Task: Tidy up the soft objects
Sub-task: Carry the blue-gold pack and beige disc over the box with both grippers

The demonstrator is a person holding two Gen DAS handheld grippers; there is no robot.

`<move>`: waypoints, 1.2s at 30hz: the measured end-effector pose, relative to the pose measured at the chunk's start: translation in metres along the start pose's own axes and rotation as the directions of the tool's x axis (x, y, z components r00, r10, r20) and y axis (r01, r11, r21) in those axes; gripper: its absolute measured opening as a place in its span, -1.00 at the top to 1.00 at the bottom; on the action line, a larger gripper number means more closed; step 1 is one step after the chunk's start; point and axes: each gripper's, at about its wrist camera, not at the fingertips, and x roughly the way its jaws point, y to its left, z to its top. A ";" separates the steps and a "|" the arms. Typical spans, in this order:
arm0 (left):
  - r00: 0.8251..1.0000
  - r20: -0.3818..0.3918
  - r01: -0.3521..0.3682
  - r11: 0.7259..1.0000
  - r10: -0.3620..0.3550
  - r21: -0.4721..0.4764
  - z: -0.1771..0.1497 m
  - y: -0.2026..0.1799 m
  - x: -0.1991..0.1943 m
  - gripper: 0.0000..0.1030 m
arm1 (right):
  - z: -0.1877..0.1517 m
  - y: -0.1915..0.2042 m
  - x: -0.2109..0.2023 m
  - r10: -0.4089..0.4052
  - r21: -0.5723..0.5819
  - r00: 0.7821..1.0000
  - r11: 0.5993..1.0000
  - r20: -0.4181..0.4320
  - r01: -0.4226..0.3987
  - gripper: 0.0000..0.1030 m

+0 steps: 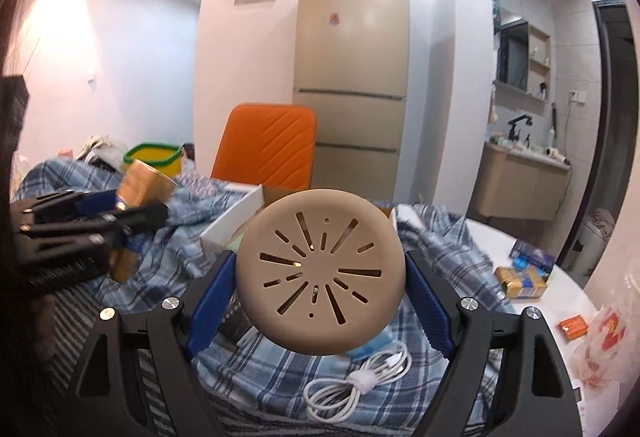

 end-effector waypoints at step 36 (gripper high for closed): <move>0.922 0.375 -0.093 0.995 0.098 -0.032 0.080 0.006 0.066 0.00 | 0.106 -0.031 0.079 -0.156 0.117 0.941 0.985 0.300 0.126 -0.64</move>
